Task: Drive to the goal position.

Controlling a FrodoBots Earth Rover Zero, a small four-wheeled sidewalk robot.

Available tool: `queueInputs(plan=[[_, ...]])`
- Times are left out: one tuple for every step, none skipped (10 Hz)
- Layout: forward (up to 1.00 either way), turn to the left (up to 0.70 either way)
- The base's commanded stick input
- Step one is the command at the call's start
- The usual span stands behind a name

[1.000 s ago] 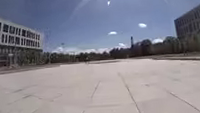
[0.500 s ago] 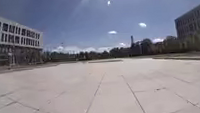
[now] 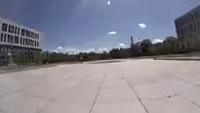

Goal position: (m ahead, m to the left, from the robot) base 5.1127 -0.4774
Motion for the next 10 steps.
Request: queueInputs(plan=[[0.7,0.0],[0.7,0.0],[0.7,0.0],[0.7,0.0],[0.7,0.0],[0.7,0.0],[0.7,0.0],[0.7,0.0],[0.7,0.0],[0.7,0.0]])
